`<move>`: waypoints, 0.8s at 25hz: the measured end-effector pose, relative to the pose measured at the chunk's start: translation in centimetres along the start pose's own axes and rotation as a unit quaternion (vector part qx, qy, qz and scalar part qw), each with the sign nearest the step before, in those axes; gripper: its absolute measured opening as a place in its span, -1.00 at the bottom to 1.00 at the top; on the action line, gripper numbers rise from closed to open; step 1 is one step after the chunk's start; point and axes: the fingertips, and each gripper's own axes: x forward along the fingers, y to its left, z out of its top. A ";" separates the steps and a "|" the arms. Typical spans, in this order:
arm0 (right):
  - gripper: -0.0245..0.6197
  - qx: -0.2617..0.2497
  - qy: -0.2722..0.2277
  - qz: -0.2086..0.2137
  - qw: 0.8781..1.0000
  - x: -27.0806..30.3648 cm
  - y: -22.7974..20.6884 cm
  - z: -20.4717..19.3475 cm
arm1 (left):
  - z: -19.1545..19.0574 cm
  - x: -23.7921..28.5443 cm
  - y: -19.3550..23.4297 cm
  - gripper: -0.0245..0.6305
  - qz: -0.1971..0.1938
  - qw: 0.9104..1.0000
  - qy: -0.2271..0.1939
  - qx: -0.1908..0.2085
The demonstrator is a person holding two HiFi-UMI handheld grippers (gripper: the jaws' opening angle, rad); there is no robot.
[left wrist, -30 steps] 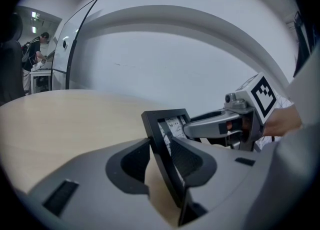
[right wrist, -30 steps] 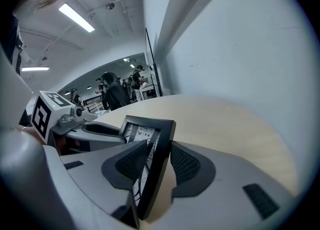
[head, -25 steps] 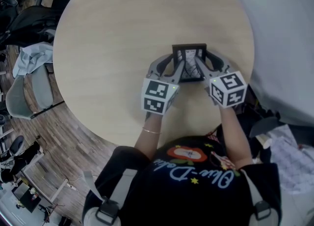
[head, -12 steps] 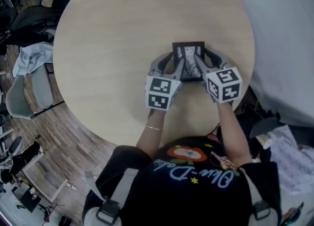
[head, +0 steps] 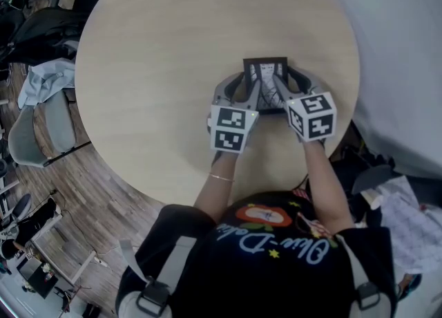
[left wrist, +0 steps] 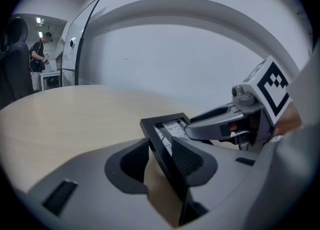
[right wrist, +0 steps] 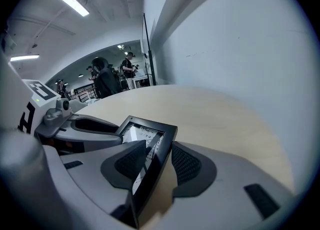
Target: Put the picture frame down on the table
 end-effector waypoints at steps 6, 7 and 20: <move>-0.50 -0.016 0.008 -0.015 1.000 0.5 -0.3 -0.2 | -0.2 0.4 0.1 -0.56 0.019 1.000 0.007 0.015; -0.50 -0.018 0.009 -0.017 1.000 0.5 -0.3 -0.2 | -0.2 0.5 0.1 -0.55 0.023 1.000 0.008 0.017; -0.50 -0.053 0.030 -0.041 0.997 1.1 -0.2 -0.7 | -1.0 1.1 0.0 -0.56 0.054 0.997 0.021 0.042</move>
